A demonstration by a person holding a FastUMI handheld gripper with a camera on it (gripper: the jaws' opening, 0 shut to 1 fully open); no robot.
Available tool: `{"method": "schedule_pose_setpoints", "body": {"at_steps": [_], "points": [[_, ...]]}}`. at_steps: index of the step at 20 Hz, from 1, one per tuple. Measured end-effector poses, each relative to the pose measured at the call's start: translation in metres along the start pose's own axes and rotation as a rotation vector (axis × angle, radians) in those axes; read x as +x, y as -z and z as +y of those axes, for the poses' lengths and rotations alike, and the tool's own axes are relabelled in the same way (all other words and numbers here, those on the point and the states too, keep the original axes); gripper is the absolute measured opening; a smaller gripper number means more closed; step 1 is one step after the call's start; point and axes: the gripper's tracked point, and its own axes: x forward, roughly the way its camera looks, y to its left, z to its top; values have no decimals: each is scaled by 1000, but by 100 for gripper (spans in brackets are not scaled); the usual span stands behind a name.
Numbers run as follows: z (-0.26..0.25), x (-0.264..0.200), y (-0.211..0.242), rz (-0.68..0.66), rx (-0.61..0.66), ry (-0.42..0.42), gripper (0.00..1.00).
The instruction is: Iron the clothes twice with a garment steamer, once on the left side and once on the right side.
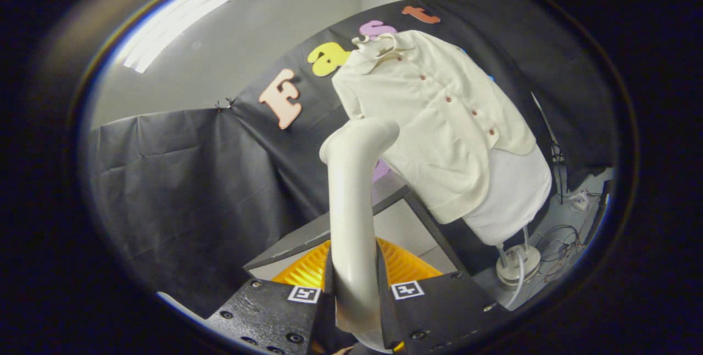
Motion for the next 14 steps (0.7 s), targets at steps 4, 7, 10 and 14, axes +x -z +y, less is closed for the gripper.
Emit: {"method": "schedule_pose_setpoints", "body": {"at_steps": [4, 7, 10, 14], "points": [[72, -11, 10, 5, -90, -58, 32], [109, -29, 7, -74, -265, -30, 32], [142, -48, 30, -55, -301, -41, 32], [171, -87, 34, -87, -408, -36, 32]]}}
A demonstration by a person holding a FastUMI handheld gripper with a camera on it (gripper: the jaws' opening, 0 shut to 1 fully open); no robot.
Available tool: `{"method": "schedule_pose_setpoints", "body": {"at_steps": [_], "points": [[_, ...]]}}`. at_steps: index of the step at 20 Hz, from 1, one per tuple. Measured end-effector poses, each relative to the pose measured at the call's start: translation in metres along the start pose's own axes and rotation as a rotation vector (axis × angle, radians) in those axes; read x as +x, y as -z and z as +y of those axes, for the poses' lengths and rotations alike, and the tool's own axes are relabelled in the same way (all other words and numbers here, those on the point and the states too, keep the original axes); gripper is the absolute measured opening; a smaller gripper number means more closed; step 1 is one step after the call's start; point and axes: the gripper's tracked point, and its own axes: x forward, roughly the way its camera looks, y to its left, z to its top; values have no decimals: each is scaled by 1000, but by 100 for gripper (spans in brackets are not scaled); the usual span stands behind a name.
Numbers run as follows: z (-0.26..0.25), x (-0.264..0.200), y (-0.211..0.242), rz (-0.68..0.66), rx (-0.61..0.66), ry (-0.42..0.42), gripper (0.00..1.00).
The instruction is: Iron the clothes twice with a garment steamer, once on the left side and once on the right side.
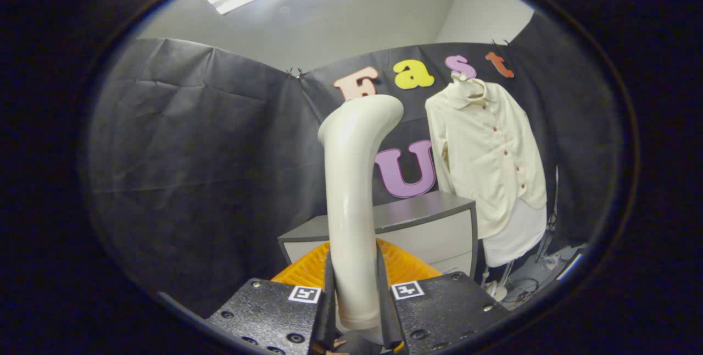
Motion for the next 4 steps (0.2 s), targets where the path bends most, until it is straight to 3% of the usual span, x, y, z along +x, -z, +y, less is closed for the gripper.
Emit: {"method": "schedule_pose_setpoints", "body": {"at_steps": [4], "points": [[10, -17, 1, 2, -25, 18, 32]]}}
